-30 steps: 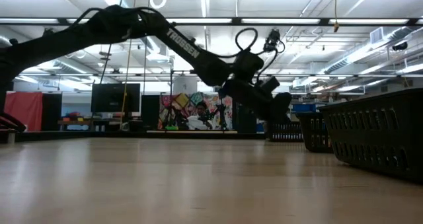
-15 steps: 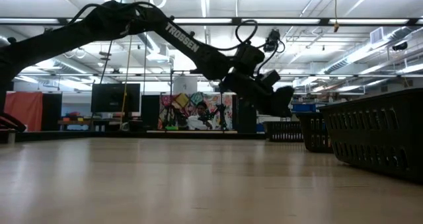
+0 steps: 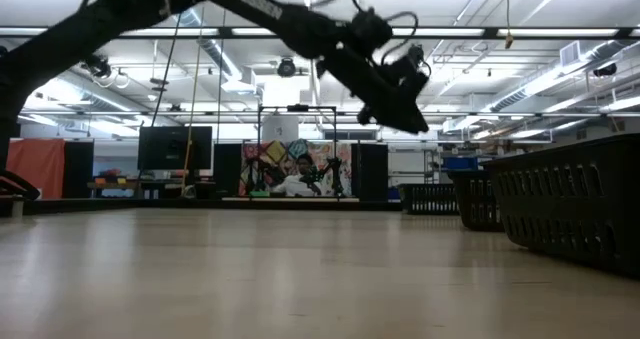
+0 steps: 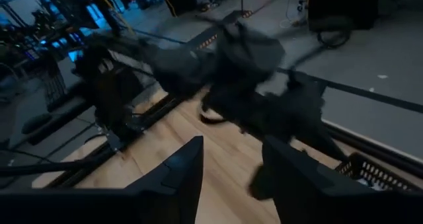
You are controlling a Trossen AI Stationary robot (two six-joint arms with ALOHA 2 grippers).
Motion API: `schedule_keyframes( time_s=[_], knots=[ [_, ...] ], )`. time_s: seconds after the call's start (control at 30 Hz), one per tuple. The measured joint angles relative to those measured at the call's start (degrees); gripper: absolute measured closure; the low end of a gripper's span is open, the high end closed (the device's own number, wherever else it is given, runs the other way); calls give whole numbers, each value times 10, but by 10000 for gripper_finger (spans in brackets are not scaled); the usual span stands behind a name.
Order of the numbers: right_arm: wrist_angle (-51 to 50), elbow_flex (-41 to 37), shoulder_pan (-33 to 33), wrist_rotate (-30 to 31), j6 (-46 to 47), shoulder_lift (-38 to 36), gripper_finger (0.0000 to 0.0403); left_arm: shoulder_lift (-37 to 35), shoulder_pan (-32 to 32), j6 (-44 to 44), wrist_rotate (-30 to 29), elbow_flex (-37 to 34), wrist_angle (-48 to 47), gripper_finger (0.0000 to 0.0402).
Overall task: Sort Halloween decoration
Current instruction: Return to Home Position
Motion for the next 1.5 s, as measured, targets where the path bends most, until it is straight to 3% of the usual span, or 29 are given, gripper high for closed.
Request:
schedule_keyframes(
  time_s=[0.13, 0.23, 0.53, 0.93, 1.17, 1.37, 1.5],
  knots=[
    [105, -101, 0, -10, -32, -69, 257, -52, -11, 38, 17, -20, -41, 266],
    [171, -178, -5, -10, -43, -124, 266, -101, -17, 44, 19, -78, -41, 278],
    [273, -375, -36, -14, -25, -296, 280, -315, -34, 14, 29, -340, 19, 286],
    [257, -483, -74, -72, 20, -489, 292, -612, -37, -165, 33, -706, 193, 286],
    [255, -507, -74, -82, 37, -491, 298, -762, -35, -262, -17, -867, 256, 286],
    [289, -553, -74, -102, 78, -490, 298, -880, -35, -313, -31, -950, 258, 286],
    [367, -602, -74, -107, 99, -490, 299, -951, -35, -341, -41, -995, 254, 286]
  ],
)
